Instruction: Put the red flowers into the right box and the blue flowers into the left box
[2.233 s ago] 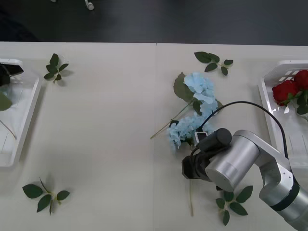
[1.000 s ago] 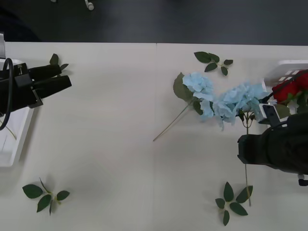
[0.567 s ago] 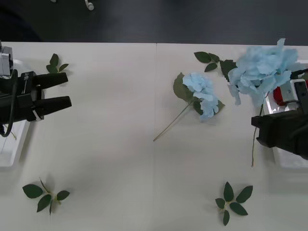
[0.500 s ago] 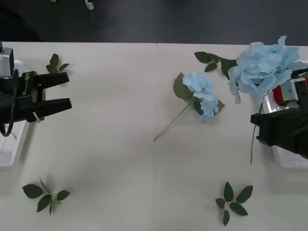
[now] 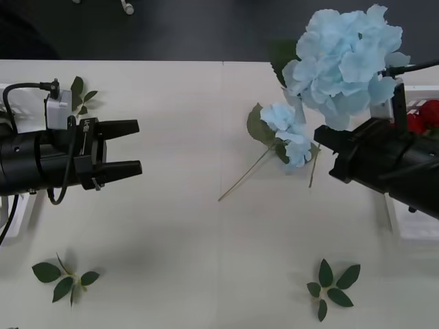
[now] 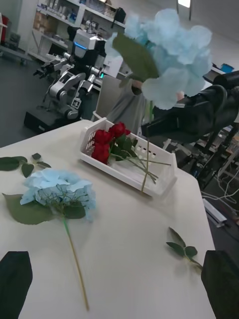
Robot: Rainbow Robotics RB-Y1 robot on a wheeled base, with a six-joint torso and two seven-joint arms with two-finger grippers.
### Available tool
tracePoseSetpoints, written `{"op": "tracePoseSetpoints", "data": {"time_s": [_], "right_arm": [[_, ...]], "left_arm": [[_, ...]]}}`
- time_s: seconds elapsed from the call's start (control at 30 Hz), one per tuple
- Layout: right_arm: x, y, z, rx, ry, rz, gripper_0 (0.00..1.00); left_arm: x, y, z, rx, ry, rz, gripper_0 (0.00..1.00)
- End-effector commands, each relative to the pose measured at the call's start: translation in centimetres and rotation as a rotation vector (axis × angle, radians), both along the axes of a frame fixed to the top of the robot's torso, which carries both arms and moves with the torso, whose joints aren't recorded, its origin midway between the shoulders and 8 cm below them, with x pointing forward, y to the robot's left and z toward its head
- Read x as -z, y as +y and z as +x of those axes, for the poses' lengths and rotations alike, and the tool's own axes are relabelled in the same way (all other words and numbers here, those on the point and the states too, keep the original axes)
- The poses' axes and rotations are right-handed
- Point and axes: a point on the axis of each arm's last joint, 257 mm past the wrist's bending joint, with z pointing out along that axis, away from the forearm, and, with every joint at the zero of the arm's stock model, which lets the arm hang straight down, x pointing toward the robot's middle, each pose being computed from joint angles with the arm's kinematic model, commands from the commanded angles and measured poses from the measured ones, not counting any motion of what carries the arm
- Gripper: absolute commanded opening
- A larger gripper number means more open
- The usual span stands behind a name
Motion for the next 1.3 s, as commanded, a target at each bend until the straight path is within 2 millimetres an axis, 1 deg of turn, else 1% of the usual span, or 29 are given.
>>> {"op": "tracePoseSetpoints", "data": {"time_s": [0.03,0.07,0.17,0.2,0.33,0.43,0.47,0.53,0.63,0.67,0.73,0.93,1.0,1.13,1.17,1.23,1.27,1.3], "right_arm": [[-2.2,4.1,-1.3,-0.129,-0.096,-0.024,0.0],[-2.3,4.8,-1.5,-0.144,-0.098,-0.018,0.0],[-3.5,7.6,-2.2,-0.216,-0.127,0.007,0.0],[-3.5,8.0,-2.2,-0.224,-0.126,0.008,0.0],[-4.2,10.4,-2.6,-0.28,-0.143,0.02,0.0],[-4.7,12.6,-2.4,-0.319,-0.152,0.035,0.0],[-4.7,12.9,-2.3,-0.324,-0.153,0.038,0.0],[-4.8,14.2,-2.2,-0.348,-0.158,0.041,0.0],[-4.5,16.6,-2.1,-0.387,-0.152,0.046,0.0],[-4.3,16.9,-2.0,-0.392,-0.15,0.044,0.0],[-3.9,18.5,-2.0,-0.416,-0.144,0.052,0.0],[-4.1,22.4,-1.7,-0.467,-0.151,0.079,0.0],[-4.0,23.4,-1.5,-0.476,-0.147,0.083,0.0],[-4.0,24.6,-0.7,-0.477,-0.142,0.086,0.0],[-4.0,24.8,-0.6,-0.477,-0.141,0.087,0.0],[-3.7,25.2,-0.3,-0.478,-0.135,0.082,0.0],[-3.5,25.3,-0.2,-0.478,-0.13,0.079,0.0],[-3.4,25.4,0.0,-0.476,-0.128,0.079,0.0]], "left_arm": [[-0.6,-1.4,0.0,0.024,-0.055,0.01,1.0],[-0.7,-1.6,0.0,0.026,-0.056,0.008,1.0],[-0.1,-2.5,0.0,0.034,-0.049,0.018,1.0],[0.0,-2.7,0.0,0.036,-0.046,0.018,1.0],[0.2,-3.7,0.0,0.049,-0.043,0.024,1.0],[0.5,-4.4,-0.1,0.053,-0.036,0.022,1.0],[0.6,-4.6,-0.1,0.054,-0.034,0.022,1.0],[0.8,-5.1,-0.1,0.057,-0.029,0.022,1.0],[1.1,-6.0,-0.2,0.065,-0.022,0.017,1.0],[1.1,-6.1,-0.2,0.064,-0.021,0.017,1.0],[1.3,-6.7,-0.2,0.069,-0.016,0.011,1.0],[1.5,-8.1,0.0,0.069,-0.013,0.015,1.0],[1.5,-8.4,0.0,0.072,-0.013,0.017,1.0],[1.5,-8.9,0.0,0.079,-0.014,0.016,1.0],[1.6,-9.0,0.0,0.078,-0.012,0.019,0.97],[1.7,-9.2,-0.1,0.084,-0.01,0.02,0.52],[1.7,-9.3,-0.1,0.086,-0.009,0.022,0.35],[1.7,-9.3,-0.1,0.086,-0.01,0.021,0.25]]}}
